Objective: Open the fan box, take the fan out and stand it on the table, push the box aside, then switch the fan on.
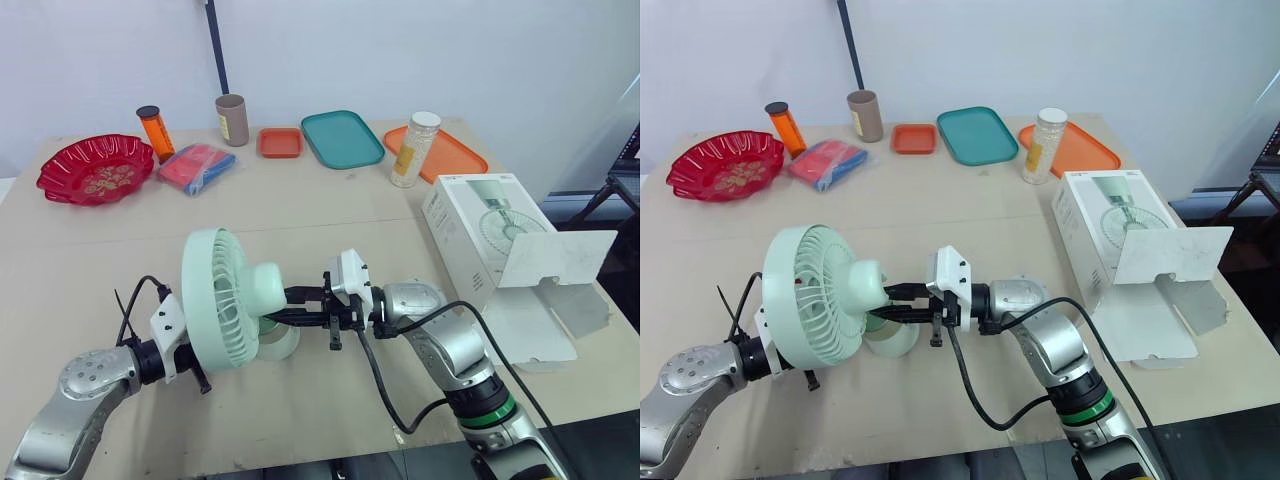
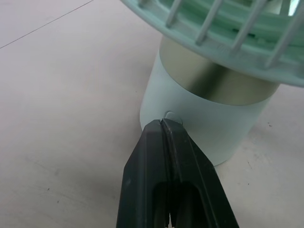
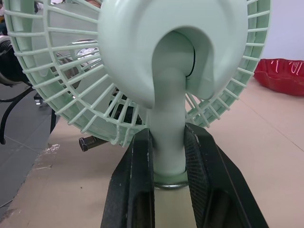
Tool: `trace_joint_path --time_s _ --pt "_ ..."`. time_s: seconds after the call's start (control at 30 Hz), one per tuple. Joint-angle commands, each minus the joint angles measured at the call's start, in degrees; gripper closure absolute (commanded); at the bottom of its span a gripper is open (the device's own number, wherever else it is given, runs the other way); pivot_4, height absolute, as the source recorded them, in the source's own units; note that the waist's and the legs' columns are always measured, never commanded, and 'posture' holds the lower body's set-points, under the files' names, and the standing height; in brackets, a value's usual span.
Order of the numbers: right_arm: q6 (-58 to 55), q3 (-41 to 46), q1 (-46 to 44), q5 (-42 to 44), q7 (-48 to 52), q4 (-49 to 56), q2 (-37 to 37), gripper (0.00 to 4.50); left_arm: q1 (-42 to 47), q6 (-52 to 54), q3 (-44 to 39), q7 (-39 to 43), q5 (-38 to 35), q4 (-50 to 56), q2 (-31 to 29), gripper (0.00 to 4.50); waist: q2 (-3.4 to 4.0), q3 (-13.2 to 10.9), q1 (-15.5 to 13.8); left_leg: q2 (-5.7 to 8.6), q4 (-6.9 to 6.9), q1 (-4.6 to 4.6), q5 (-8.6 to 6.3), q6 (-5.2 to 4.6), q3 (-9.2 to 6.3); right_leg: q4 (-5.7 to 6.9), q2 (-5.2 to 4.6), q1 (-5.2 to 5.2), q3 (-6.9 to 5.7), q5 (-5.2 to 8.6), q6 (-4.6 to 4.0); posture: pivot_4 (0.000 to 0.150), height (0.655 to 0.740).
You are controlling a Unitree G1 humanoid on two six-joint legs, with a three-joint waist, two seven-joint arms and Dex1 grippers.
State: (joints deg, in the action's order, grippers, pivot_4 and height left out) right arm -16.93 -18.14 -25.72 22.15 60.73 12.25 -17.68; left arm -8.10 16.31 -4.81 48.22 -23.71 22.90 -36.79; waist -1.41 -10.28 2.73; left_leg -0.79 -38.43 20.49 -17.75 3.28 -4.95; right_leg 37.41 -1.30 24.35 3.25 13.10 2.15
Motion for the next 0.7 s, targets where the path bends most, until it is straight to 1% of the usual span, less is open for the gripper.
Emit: trace_joint_path --time_s 0.03,0.7 --pt "0.8 0.21 -0.39 1.25 -0.03 3.13 0.43 4.19 -0.19 -0.78 -0.39 0.39 -0.66 0.81 0.25 4.41 0.0 0.0 0.0 0.0 0.0 0.0 0.0 0.0 0.0 0.0 0.0 0.0 0.0 0.0 0.0 0.15 0.74" --pt "0.58 -0.4 0.28 1.12 -0.63 4.02 0.33 4.19 -0.02 -0.86 1.04 0.56 -0.64 1.38 1.06 4.41 -0.01 0.01 -0.01 0.01 -0.01 0.0 0.0 0.0 0.0 0.01 -0.01 0.0 0.0 0.0 0.0 0.15 0.74"
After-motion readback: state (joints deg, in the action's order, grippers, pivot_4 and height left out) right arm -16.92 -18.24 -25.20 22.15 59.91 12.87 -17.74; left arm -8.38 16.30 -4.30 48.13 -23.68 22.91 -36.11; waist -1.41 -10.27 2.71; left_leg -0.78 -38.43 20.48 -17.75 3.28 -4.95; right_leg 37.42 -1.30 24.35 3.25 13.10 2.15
